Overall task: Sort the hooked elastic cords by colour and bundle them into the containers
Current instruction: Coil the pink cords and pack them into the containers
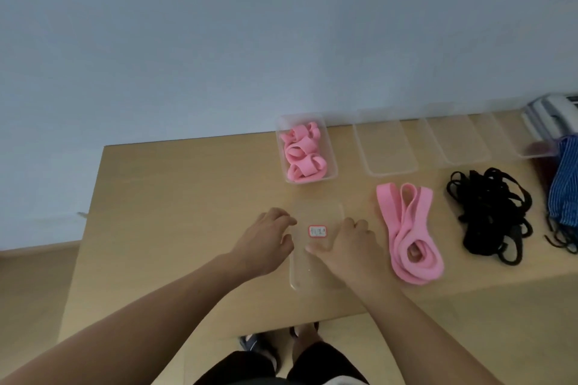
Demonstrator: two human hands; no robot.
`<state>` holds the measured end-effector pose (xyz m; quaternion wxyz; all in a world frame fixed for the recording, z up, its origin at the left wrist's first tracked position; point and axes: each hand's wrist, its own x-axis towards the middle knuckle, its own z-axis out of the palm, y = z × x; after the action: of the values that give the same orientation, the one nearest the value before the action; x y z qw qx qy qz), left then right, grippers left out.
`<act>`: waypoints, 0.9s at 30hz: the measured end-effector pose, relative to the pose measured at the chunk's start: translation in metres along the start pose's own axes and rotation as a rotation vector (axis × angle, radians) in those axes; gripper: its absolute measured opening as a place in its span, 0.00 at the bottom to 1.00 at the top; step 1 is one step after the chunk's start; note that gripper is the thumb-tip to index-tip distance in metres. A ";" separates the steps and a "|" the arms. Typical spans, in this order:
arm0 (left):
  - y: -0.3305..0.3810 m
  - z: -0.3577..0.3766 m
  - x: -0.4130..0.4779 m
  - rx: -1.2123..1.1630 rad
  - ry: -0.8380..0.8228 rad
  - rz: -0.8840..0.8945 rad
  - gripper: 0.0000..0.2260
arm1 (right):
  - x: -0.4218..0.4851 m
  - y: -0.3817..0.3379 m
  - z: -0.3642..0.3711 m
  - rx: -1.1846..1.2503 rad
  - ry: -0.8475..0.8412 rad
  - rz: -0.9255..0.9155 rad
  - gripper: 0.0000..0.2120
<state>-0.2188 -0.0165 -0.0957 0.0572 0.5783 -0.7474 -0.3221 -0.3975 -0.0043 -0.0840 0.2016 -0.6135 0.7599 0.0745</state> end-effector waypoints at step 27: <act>0.025 -0.059 0.016 -0.464 0.334 -0.231 0.17 | 0.027 -0.020 -0.061 0.991 0.098 -0.113 0.11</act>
<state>-0.2173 -0.0529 -0.0403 0.2730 0.6759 -0.5633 -0.3890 -0.3959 -0.0554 -0.0369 0.4368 -0.4868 0.6781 -0.3353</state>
